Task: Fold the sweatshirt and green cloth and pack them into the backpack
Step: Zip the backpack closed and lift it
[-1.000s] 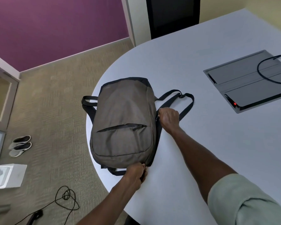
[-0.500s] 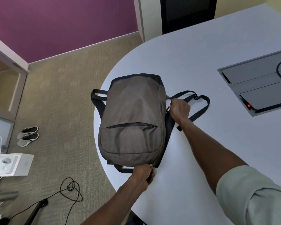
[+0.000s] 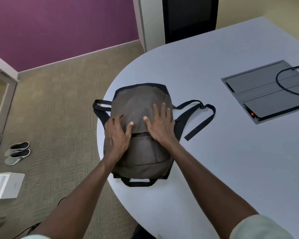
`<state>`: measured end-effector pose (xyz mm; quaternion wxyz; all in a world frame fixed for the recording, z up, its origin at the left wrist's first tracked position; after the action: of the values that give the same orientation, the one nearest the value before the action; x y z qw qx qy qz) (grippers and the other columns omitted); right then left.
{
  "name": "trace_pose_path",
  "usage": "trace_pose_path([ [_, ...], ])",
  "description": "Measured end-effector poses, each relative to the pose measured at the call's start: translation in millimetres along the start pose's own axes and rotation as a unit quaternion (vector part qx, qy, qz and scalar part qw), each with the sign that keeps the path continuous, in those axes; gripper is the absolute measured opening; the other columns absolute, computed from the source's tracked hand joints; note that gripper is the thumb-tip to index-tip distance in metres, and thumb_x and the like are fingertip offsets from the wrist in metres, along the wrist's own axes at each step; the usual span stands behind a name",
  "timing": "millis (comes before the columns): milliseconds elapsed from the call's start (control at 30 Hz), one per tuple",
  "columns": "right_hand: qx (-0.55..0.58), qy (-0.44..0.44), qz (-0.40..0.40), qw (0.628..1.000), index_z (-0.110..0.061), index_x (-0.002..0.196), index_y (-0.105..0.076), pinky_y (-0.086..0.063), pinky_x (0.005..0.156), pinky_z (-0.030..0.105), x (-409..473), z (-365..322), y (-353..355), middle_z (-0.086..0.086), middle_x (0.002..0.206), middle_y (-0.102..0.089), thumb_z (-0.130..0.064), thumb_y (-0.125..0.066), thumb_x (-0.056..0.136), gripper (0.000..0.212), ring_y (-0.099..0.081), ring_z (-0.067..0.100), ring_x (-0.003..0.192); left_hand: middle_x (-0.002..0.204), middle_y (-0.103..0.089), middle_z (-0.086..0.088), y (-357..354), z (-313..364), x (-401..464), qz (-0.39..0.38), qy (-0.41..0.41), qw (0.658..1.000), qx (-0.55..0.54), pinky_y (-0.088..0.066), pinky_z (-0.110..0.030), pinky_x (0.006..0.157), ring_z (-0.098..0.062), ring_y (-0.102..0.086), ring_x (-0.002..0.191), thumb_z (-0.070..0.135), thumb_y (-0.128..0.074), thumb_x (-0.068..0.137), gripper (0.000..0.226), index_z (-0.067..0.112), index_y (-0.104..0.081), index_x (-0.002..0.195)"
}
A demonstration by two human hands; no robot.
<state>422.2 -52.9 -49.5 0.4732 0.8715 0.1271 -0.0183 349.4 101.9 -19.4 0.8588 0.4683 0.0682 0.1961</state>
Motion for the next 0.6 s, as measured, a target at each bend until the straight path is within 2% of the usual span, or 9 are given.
trace_pose_path([
  [33,-0.008,-0.006,-0.003,1.000,-0.025,0.158,-0.002,-0.018,0.113,0.070,-5.5,-0.2,-9.1,0.012,0.166,0.004,-0.061,-0.032,0.098,0.076,-0.003,0.041,0.150,0.151,-0.035,-0.015,-5.2,-13.9,6.0,-0.027,-0.014,0.998,0.056,-0.031,-0.053,0.111,-0.034,-0.032,0.140,0.060,-0.049,0.093,0.064,0.026,-0.038,0.146],
  [100,-0.040,-0.010,0.011,0.999,-0.026,0.158,0.005,-0.020,0.110,0.073,-16.6,2.8,-24.6,0.013,0.166,0.007,-0.062,-0.031,0.098,0.079,-0.005,0.044,0.149,0.164,-0.004,-0.009,-19.1,-37.9,6.8,-0.102,-0.019,0.985,0.136,-0.018,-0.069,0.110,-0.039,-0.007,0.149,0.077,-0.041,0.087,0.079,0.042,-0.016,0.153],
  [167,-0.075,-0.007,0.032,0.997,-0.026,0.158,0.006,-0.024,0.108,0.073,-23.3,8.9,-33.8,0.013,0.166,0.006,-0.063,-0.030,0.098,0.079,-0.009,0.046,0.148,0.165,0.011,-0.003,-31.6,-57.5,-2.9,-0.142,-0.035,0.975,0.166,-0.021,-0.076,0.105,-0.041,-0.003,0.150,0.086,-0.033,0.081,0.086,0.048,-0.004,0.153],
  [300,-0.121,0.005,0.059,0.991,-0.021,0.158,0.003,-0.028,0.108,0.070,-26.7,19.1,-45.1,0.015,0.166,0.001,-0.064,-0.027,0.098,0.080,-0.014,0.045,0.148,0.165,0.012,-0.001,-40.8,-71.8,-15.2,-0.122,-0.046,0.979,0.154,-0.033,-0.070,0.104,-0.039,-0.006,0.150,0.089,-0.030,0.077,0.090,0.048,-0.005,0.153],
  [467,-0.137,0.006,0.079,0.987,-0.015,0.159,-0.003,-0.028,0.110,0.068,-30.7,35.9,-65.9,0.018,0.165,-0.003,-0.063,-0.029,0.099,0.081,-0.014,0.042,0.149,0.165,0.006,-0.009,-54.6,-79.5,-23.5,-0.090,-0.067,0.978,0.175,-0.032,-0.063,0.109,-0.039,-0.008,0.150,0.086,-0.042,0.076,0.096,0.040,-0.013,0.155],
  [600,-0.139,0.006,0.086,0.987,-0.014,0.159,-0.008,-0.025,0.113,0.065,-32.9,45.5,-75.3,0.016,0.165,-0.004,-0.064,-0.029,0.099,0.081,-0.009,0.038,0.151,0.164,-0.003,-0.018,-63.5,-83.6,-30.4,-0.057,-0.080,0.978,0.186,-0.030,-0.060,0.109,-0.041,-0.012,0.149,0.083,-0.043,0.076,0.096,0.030,-0.029,0.154],
])
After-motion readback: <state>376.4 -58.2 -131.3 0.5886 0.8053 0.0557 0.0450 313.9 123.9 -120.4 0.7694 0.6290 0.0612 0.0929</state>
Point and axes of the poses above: each hand's wrist, its own x-axis towards the middle knuckle, its own y-axis out of the back of the hand, z = x × y, the point moved 1 cm from there along x, towards the middle knuckle
